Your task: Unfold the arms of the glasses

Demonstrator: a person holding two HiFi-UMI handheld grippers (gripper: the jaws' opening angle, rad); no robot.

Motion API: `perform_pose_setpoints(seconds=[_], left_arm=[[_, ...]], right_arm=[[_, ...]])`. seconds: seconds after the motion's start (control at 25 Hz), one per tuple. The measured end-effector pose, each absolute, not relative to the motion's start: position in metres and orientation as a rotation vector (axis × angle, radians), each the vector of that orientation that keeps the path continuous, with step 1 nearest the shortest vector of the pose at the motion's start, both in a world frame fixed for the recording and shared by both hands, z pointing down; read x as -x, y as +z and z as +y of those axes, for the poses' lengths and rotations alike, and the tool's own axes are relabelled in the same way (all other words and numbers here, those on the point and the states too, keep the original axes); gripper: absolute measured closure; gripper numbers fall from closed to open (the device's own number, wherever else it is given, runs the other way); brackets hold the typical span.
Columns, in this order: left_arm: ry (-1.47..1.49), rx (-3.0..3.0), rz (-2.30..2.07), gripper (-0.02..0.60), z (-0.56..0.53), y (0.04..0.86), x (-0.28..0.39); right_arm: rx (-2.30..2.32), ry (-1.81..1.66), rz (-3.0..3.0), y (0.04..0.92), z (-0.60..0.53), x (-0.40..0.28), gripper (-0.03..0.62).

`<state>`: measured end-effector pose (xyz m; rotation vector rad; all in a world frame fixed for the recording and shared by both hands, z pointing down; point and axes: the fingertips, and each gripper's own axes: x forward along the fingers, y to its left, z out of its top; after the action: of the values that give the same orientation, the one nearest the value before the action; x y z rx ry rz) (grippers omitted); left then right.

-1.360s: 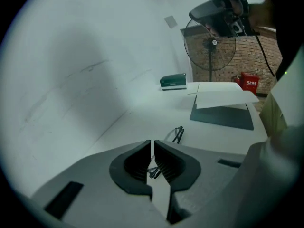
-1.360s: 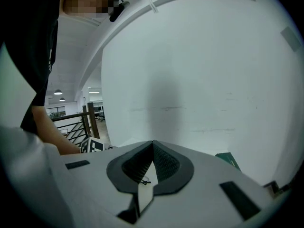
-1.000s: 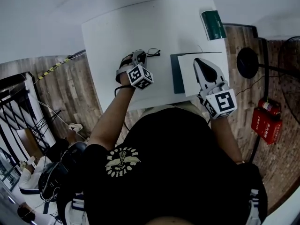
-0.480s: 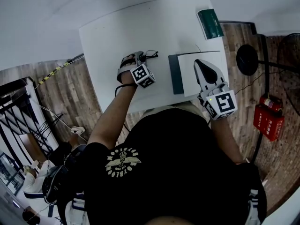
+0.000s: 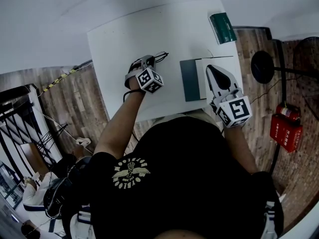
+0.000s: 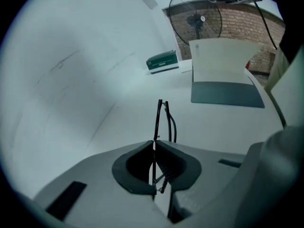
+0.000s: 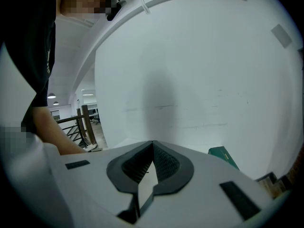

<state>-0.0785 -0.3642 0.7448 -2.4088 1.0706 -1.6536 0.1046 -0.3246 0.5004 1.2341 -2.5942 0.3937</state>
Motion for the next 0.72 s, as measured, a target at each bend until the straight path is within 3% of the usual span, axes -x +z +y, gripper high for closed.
perform_pose_setpoints(seconds=[0.72], left_arm=[[-1.070, 2.749, 1.680, 0.561, -0.330, 0.674, 0.121]], right_arm=[[-1.166, 0.333, -2.664, 0.475, -0.293, -0.072, 0.592]])
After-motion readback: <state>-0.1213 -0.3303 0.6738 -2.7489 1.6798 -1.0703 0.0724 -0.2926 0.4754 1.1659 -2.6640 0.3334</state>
